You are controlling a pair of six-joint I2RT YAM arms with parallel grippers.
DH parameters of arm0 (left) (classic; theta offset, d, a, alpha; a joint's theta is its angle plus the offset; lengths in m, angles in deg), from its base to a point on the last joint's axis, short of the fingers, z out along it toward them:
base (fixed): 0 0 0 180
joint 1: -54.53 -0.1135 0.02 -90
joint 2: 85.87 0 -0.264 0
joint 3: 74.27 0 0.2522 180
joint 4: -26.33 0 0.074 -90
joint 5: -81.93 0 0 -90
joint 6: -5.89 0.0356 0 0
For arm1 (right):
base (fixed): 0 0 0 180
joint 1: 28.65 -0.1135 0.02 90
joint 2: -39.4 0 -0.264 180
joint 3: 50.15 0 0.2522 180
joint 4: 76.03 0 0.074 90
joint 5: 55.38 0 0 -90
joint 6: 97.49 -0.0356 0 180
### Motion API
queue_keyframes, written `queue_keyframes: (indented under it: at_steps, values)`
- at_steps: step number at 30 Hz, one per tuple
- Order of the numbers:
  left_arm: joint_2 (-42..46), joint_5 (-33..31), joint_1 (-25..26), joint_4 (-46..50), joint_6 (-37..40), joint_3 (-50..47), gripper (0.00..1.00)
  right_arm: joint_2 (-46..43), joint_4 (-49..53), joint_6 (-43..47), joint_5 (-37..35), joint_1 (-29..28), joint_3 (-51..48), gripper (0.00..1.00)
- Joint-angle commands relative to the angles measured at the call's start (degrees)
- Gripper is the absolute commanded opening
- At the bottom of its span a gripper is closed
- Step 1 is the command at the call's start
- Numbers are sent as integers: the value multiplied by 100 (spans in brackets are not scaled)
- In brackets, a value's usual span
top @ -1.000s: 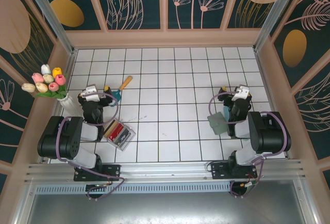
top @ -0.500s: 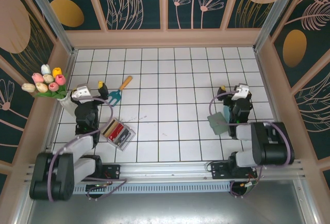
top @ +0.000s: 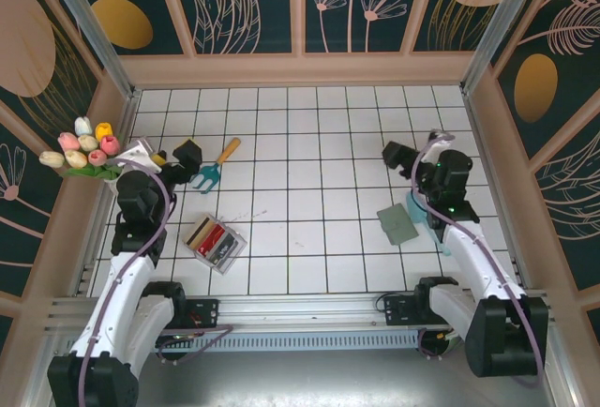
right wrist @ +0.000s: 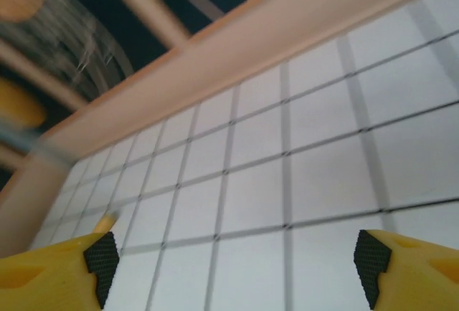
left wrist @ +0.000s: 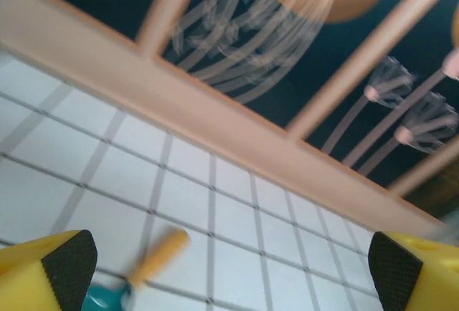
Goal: Put the credit cards into the card holder
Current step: Move the card holder to the bottom-center of the table.
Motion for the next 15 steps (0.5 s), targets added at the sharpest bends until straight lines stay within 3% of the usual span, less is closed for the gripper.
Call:
queue_keyframes:
  at_steps: [1,3,6,8,9,10,13,15]
  values:
    - [104,1439,-5,1261,-730,-37,99,181,1016,28,842,-778,296,84]
    - [148,1454,-2,1943,-716,-64,99,428,1401,222,636,-1308,577,77]
    - [315,869,2,2910,-624,-78,98,670,1650,430,444,-1770,845,77]
    - [480,805,11,3296,-672,-18,98,838,1706,467,501,-2022,1001,77]
    - [614,828,10,3391,-734,3,99,902,1787,644,527,-2156,1094,70]
    - [742,874,15,3405,-794,6,99,942,2038,794,211,-2237,1231,65]
    - [905,1508,61,3060,-919,-34,98,884,2918,247,-2206,-2121,1339,73]
    - [648,1820,317,2752,-992,-27,99,916,3452,-268,-2728,-1799,1286,73]
